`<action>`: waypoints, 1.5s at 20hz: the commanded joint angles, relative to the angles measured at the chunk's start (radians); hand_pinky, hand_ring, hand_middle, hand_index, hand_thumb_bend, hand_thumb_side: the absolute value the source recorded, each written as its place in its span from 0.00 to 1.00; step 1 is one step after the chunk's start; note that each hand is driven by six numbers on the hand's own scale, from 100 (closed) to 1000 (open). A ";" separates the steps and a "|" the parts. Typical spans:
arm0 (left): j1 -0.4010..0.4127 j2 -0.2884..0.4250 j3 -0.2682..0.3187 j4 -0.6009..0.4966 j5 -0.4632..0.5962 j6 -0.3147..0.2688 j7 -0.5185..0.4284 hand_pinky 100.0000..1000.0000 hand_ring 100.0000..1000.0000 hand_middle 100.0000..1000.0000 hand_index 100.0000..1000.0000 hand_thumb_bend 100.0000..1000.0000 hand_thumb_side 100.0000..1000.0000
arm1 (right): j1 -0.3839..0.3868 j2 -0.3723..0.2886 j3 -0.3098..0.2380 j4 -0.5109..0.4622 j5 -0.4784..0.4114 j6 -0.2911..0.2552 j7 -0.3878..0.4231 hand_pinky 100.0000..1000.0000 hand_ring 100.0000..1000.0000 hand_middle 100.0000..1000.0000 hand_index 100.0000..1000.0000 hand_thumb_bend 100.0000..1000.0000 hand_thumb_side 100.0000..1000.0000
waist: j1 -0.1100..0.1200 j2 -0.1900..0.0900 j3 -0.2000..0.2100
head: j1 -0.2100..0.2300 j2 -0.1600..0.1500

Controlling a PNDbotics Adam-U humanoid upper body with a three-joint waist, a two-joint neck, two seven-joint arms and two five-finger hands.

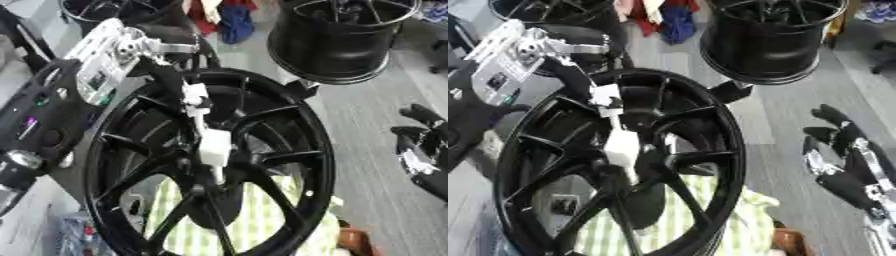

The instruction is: Pull the pin out of the wheel hub.

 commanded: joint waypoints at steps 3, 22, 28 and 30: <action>-0.009 0.011 -0.002 0.003 0.004 -0.005 -0.023 0.47 0.53 0.65 0.78 0.33 0.34 | -0.008 -0.021 -0.004 -0.010 0.001 -0.002 0.001 0.84 0.78 0.89 0.97 0.00 0.25 | -0.002 -0.009 -0.001 | 0.001 0.005; -0.008 0.055 0.005 -0.113 0.107 0.033 -0.059 0.14 0.24 0.31 0.58 0.00 0.16 | -0.005 -0.022 -0.008 -0.008 0.002 -0.002 -0.002 0.84 0.78 0.89 0.97 0.00 0.25 | 0.001 -0.015 0.007 | -0.001 0.005; -0.015 0.067 0.015 -0.148 0.124 0.049 -0.070 0.12 0.23 0.31 0.57 0.00 0.16 | -0.004 -0.022 -0.008 -0.007 0.002 -0.001 -0.002 0.84 0.78 0.89 0.96 0.00 0.25 | 0.002 -0.018 0.008 | -0.003 0.005; -0.025 0.076 0.031 -0.159 0.130 0.053 -0.063 0.12 0.23 0.31 0.57 0.00 0.15 | -0.003 -0.023 -0.008 -0.007 0.002 -0.002 -0.002 0.84 0.78 0.89 0.96 0.00 0.25 | 0.002 -0.019 0.008 | -0.003 0.005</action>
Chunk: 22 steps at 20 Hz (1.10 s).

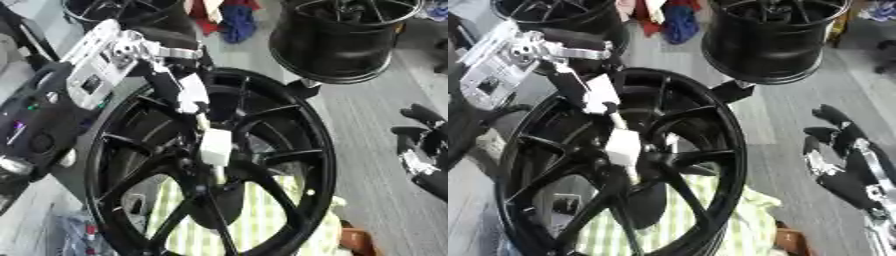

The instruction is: Pull the pin out of the wheel hub.

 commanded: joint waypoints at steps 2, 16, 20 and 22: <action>-0.045 0.053 0.054 -0.042 0.016 0.010 0.017 0.13 0.23 0.31 0.58 0.00 0.15 | -0.004 -0.023 -0.008 -0.007 0.002 -0.002 -0.001 0.84 0.78 0.89 0.96 0.00 0.25 | -0.002 -0.019 0.003 | -0.001 0.005; 0.249 0.351 0.386 -0.025 -0.020 0.146 0.283 0.19 0.25 0.36 0.62 0.00 0.11 | -0.002 -0.023 -0.023 -0.007 0.007 -0.001 -0.015 0.84 0.78 0.89 0.97 0.00 0.25 | -0.002 -0.012 0.030 | -0.030 0.005; 0.377 0.324 0.458 0.128 -0.057 0.203 0.363 0.32 0.37 0.46 0.68 0.09 0.14 | -0.006 -0.022 -0.025 -0.009 0.007 -0.001 -0.016 0.84 0.78 0.89 0.97 0.00 0.25 | -0.008 -0.009 0.031 | -0.033 0.005; 0.421 0.300 0.483 0.205 -0.077 0.212 0.403 0.46 0.51 0.58 0.76 0.24 0.24 | -0.005 -0.020 -0.027 -0.009 0.007 -0.001 -0.018 0.84 0.78 0.89 0.97 0.00 0.25 | -0.011 -0.008 0.029 | -0.033 0.005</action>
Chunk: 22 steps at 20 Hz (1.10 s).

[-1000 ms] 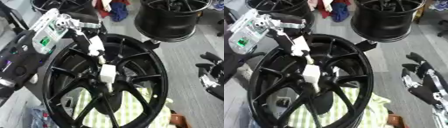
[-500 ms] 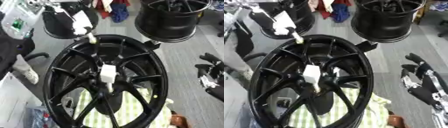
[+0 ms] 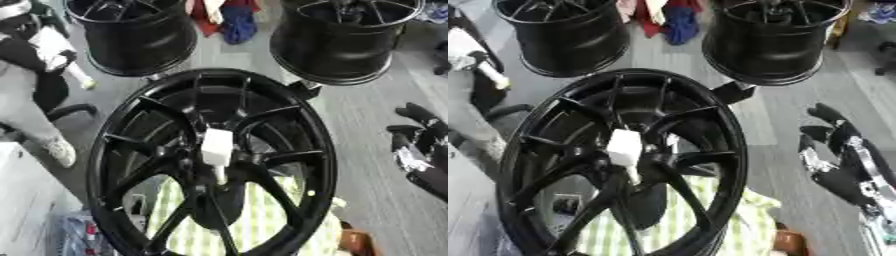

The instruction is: Pull the pin out of the wheel hub.

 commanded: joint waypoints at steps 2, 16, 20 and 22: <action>0.046 -0.021 0.069 0.124 -0.038 0.015 0.100 0.69 0.74 0.78 0.86 0.57 0.55 | -0.012 -0.017 -0.012 -0.016 0.002 -0.002 -0.007 0.84 0.78 0.89 0.97 0.00 0.25 | -0.005 -0.007 -0.003 | -0.005 0.005; 0.230 -0.197 0.181 0.044 0.213 -0.032 0.546 0.66 0.70 0.73 0.83 0.43 0.67 | -0.016 -0.008 -0.018 -0.019 0.003 -0.002 -0.012 0.84 0.78 0.89 0.97 0.00 0.25 | -0.022 0.005 0.007 | -0.011 0.005; 0.265 -0.255 0.197 -0.074 0.289 -0.069 0.631 0.62 0.66 0.69 0.80 0.34 0.65 | -0.019 -0.004 -0.018 -0.019 0.001 -0.002 -0.012 0.84 0.78 0.89 0.97 0.00 0.25 | -0.028 0.007 0.011 | -0.010 0.005; 0.280 -0.288 0.202 -0.137 0.319 -0.081 0.664 0.60 0.64 0.68 0.79 0.31 0.63 | -0.020 -0.003 -0.018 -0.020 0.000 -0.002 -0.012 0.84 0.78 0.89 0.97 0.00 0.25 | -0.030 0.008 0.013 | -0.009 0.005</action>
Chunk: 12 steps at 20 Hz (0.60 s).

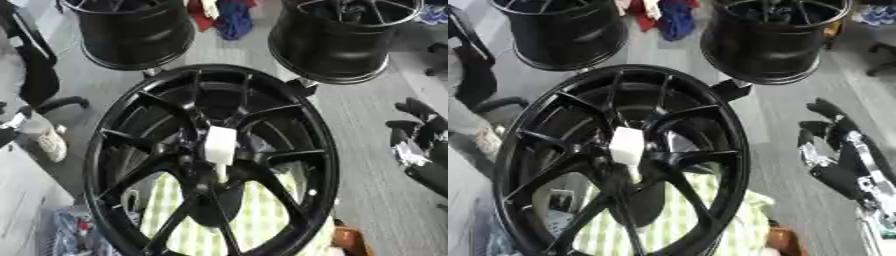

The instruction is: Pull the pin out of the wheel hub.

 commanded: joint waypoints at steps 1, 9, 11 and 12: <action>0.007 -0.025 0.021 -0.113 0.055 -0.018 0.055 0.60 0.64 0.68 0.79 0.30 0.63 | -0.013 -0.007 -0.008 -0.019 -0.001 -0.002 -0.004 0.84 0.78 0.89 0.97 0.00 0.25 | 0.001 -0.009 0.002 | 0.000 0.005; 0.043 -0.142 0.031 -0.275 0.108 -0.014 0.088 0.58 0.61 0.65 0.78 0.26 0.62 | -0.014 -0.004 -0.010 -0.021 -0.003 -0.002 -0.005 0.84 0.78 0.89 0.97 0.00 0.25 | -0.005 -0.009 0.012 | 0.000 0.005; 0.049 -0.167 0.031 -0.293 0.113 -0.014 0.091 0.57 0.61 0.65 0.77 0.25 0.62 | -0.016 -0.005 -0.009 -0.021 -0.002 -0.002 -0.005 0.84 0.78 0.89 0.97 0.00 0.25 | -0.005 -0.008 0.015 | 0.002 0.005; 0.051 -0.177 0.030 -0.300 0.114 -0.014 0.090 0.57 0.61 0.65 0.77 0.25 0.62 | -0.016 -0.004 -0.009 -0.021 -0.003 -0.002 -0.005 0.84 0.78 0.89 0.97 0.00 0.25 | -0.005 -0.009 0.015 | 0.001 0.005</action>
